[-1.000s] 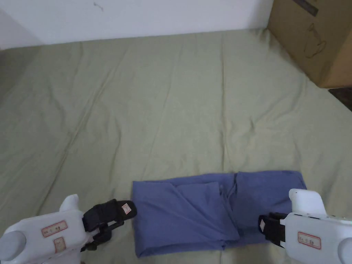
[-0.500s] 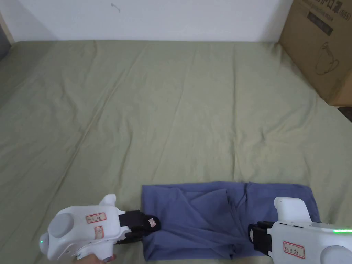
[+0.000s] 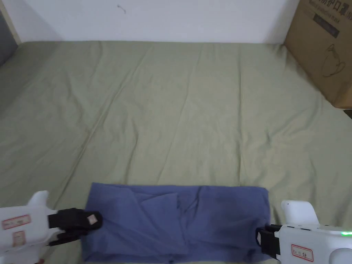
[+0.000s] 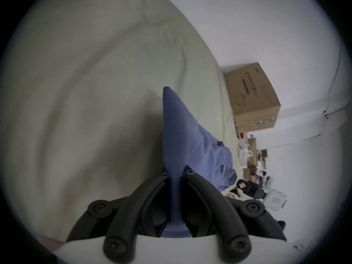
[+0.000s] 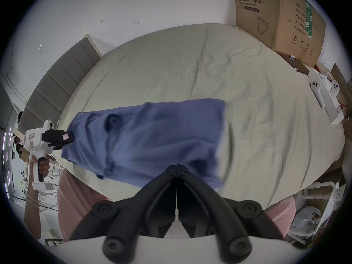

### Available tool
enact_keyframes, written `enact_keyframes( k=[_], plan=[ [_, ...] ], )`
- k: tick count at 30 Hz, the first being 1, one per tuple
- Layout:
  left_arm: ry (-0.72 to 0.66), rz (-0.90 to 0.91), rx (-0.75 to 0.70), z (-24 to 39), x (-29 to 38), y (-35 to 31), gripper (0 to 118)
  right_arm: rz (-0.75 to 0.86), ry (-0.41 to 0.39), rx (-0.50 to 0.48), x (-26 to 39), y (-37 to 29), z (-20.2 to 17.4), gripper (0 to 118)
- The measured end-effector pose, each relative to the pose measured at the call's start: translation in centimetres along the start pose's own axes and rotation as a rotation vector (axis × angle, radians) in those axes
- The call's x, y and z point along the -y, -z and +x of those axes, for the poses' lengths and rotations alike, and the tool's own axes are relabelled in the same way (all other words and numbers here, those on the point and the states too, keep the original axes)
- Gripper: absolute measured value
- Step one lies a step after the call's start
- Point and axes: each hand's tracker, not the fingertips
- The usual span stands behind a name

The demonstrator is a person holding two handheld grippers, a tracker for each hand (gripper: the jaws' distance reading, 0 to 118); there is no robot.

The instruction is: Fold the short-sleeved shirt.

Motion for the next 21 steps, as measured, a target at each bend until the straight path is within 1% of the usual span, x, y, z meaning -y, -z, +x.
enact_keyframes(
  k=[3, 6, 7, 12, 16, 17, 19, 21],
  plan=[
    [-0.024, 0.056, -0.052, -0.8, -0.7, -3.0, 8, -0.004, 0.008, -0.009, 0.3, 0.4, 0.2, 0],
    [0.014, 0.073, -0.061, 0.8, -0.4, -4.0, 8, -0.015, 0.024, -0.021, 0.7, 0.7, 0.4, 0],
    [0.015, 0.072, -0.057, 2.0, -0.1, -4.0, 8, -0.018, 0.025, -0.019, 0.9, 0.8, 0.5, 0],
    [0.129, 0.083, 0.003, 9.3, 0.1, -3.2, 8, -0.015, 0.032, -0.019, 1.5, 0.2, 1.6, 0],
    [0.253, 0.042, 0.043, 17.2, 1.1, 0.1, 8, 0.016, 0.080, -0.007, 2.0, -0.9, 3.4, 0],
    [0.302, 0.024, 0.068, 18.5, 1.3, 1.2, 8, 0.021, 0.093, -0.006, 2.1, -1.1, 3.8, 0],
    [0.333, -0.045, 0.110, 21.2, 2.1, 4.3, 8, 0.034, 0.120, 0.004, 2.5, -1.7, 5.0, 0],
    [0.361, -0.110, 0.142, 22.3, 2.6, 8.2, 9, 0.041, 0.137, 0.014, 2.9, -2.1, 6.0, 0]
  ],
)
